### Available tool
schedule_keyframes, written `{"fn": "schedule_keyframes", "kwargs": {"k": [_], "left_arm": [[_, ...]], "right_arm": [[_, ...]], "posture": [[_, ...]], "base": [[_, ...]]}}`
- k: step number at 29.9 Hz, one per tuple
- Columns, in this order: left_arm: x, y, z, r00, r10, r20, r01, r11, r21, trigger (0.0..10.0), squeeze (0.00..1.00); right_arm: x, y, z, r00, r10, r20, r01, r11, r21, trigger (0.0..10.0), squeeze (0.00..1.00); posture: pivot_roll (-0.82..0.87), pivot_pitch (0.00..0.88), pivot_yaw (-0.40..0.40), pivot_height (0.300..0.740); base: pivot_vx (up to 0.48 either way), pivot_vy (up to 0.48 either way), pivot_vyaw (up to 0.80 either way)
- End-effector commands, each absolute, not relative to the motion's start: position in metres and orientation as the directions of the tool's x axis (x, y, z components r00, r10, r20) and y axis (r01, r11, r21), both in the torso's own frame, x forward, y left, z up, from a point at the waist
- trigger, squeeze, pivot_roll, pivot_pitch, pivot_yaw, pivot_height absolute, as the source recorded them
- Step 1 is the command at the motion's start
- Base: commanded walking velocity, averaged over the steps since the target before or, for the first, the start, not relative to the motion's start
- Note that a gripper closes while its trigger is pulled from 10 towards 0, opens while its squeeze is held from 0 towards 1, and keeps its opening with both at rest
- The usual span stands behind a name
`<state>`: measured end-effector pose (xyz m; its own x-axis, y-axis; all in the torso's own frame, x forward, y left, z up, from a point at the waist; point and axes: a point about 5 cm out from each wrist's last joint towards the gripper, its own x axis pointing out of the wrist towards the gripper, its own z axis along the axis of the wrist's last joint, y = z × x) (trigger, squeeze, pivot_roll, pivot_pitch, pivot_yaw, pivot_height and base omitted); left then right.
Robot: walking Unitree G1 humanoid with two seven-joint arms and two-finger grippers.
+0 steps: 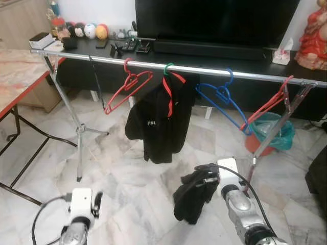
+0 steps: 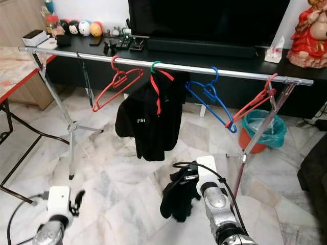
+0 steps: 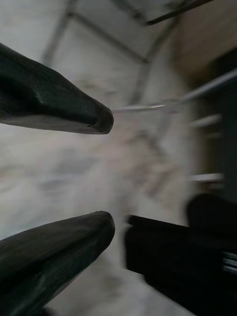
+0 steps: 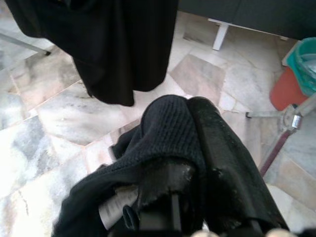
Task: Hang hanger
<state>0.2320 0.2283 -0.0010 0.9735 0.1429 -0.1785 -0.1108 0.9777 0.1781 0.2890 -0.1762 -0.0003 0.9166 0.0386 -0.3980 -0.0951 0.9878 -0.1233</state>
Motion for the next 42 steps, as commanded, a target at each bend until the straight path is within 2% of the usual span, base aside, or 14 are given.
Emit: {"fn": "schedule_keyframes", "kwargs": {"k": [1, 10, 16, 21, 42], "left_arm": [[0.227, 0.233, 0.007, 0.98, 0.159, -0.123, -0.135, 0.974, 0.182, 10.0, 0.0], [0.224, 0.226, 0.042, 0.99, 0.138, 0.034, -0.142, 0.975, 0.169, 10.0, 0.0], [0.25, 0.225, 0.064, 0.982, 0.154, 0.109, -0.168, 0.976, 0.14, 10.0, 0.0], [0.257, 0.218, 0.076, 0.984, 0.12, 0.131, -0.138, 0.982, 0.131, 10.0, 0.0], [0.268, 0.211, 0.097, 0.979, 0.121, 0.165, -0.14, 0.985, 0.105, 10.0, 0.0]], "right_arm": [[0.295, -0.178, 0.008, 0.935, 0.033, -0.354, -0.078, 0.991, -0.113, 10.0, 0.0], [0.294, -0.18, 0.006, 0.932, 0.028, -0.36, -0.073, 0.991, -0.112, 10.0, 0.0], [0.295, -0.178, 0.007, 0.935, 0.027, -0.354, -0.071, 0.991, -0.112, 10.0, 0.0], [0.295, -0.178, 0.007, 0.936, 0.024, -0.352, -0.067, 0.992, -0.109, 10.0, 0.0], [0.297, -0.176, 0.011, 0.944, 0.031, -0.327, -0.063, 0.994, -0.087, 10.0, 0.0]], "posture": [[-0.03, 0.0, -0.005, 0.74], [-0.03, 0.0, -0.007, 0.74], [-0.03, 0.0, -0.005, 0.74], [-0.03, 0.0, -0.001, 0.74], [-0.02, 0.0, -0.009, 0.74]], "base": [[0.0, 0.0, 0.0], [0.0, 0.0, 0.0], [0.124, 0.0, 0.0], [0.271, 0.0, 0.0], [0.347, 0.0, 0.0]]}}
